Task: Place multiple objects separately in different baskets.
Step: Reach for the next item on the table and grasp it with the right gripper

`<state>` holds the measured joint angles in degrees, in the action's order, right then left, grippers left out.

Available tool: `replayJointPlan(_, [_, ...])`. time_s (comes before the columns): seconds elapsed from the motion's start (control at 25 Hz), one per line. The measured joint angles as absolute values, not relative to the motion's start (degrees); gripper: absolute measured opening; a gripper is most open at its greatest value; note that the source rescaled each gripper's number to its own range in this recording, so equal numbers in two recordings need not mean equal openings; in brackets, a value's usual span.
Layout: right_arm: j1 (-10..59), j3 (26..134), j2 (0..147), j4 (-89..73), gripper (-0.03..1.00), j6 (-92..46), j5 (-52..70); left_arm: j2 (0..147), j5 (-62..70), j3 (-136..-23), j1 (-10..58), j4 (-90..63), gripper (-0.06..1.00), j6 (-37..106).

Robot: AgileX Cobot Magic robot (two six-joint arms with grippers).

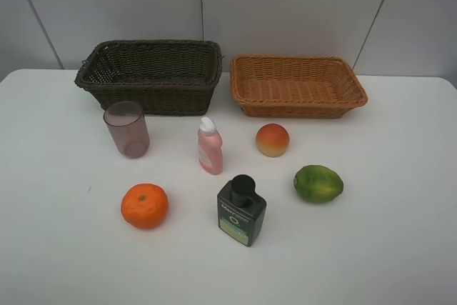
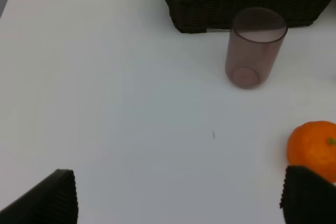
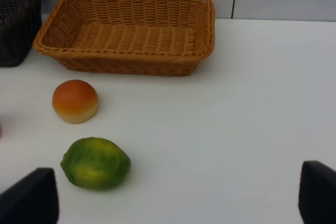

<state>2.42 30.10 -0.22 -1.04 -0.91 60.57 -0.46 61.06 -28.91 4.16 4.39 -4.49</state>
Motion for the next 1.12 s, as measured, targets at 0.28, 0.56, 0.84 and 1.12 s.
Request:
replayJointPlan(0.28, [2.4,30.1,-0.2,-1.0,0.98,-0.9,60.6,-0.5,61.1,-28.9,4.2,4.4,1.00,-4.5])
replayJointPlan(0.56, [2.4,30.1,-0.2,-1.0,0.98,-0.9,60.6,-0.5,61.1,-28.9,4.2,4.4,1.00,-4.5])
replayJointPlan(0.84, [2.4,30.1,-0.2,-1.0,0.98,-0.9,60.6,-0.5,61.1,-28.9,4.2,4.4,1.00,-4.5])
replayJointPlan(1.12, [2.4,30.1,-0.2,-1.0,0.98,-0.9,60.6,-0.5,61.1,-28.9,4.2,4.4,1.00,-4.5])
